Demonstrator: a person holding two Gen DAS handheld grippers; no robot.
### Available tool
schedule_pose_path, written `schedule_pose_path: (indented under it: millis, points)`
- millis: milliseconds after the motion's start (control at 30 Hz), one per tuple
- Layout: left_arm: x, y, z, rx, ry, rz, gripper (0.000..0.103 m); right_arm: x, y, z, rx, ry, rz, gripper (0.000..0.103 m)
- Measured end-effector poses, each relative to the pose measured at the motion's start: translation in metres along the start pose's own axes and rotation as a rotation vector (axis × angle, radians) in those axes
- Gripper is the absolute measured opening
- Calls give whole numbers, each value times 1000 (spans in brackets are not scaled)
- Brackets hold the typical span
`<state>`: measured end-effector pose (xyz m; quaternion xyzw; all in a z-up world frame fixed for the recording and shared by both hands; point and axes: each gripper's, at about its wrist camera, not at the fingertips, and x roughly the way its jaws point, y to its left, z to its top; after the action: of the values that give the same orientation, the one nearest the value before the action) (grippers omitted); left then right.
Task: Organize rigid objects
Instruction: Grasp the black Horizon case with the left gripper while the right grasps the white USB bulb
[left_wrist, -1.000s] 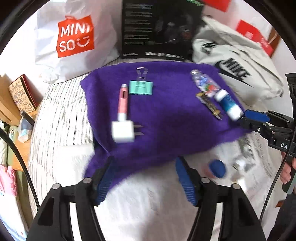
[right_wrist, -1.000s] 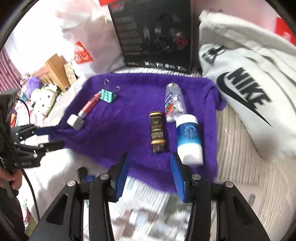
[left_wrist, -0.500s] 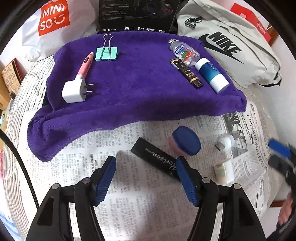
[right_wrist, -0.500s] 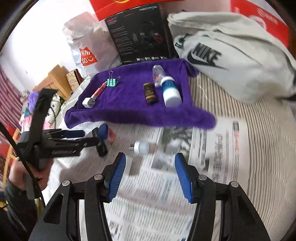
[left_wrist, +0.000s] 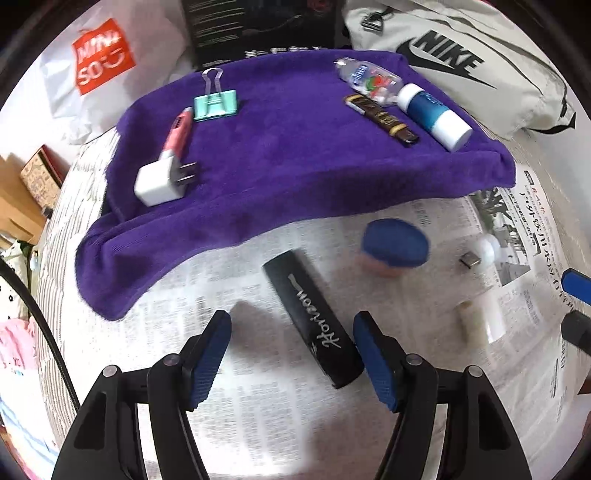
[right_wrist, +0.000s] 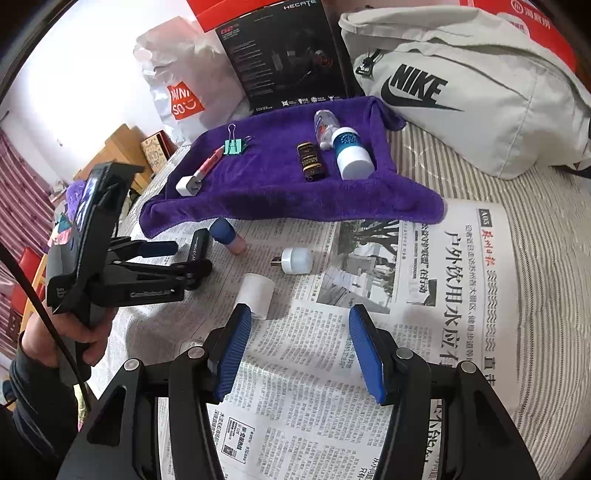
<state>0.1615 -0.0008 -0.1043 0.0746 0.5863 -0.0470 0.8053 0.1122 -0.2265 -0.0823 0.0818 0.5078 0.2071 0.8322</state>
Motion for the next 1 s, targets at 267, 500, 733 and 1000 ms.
schedule_pose_path:
  millis: [267,500,733,1000]
  points:
    - [0,9,-2,7,-32,-30,58,14,1,2,-10,25,-10,55]
    - [-3,0,2,40,-49,-40,22,32,4,16,-22,32,-50,55]
    - [-5,6,-2,34,-51,-62,22,61,10,33,-23,42,-65,55]
    - [-2,7,1,51,-50,-72,22,86,27,38,-86,95,-139,54]
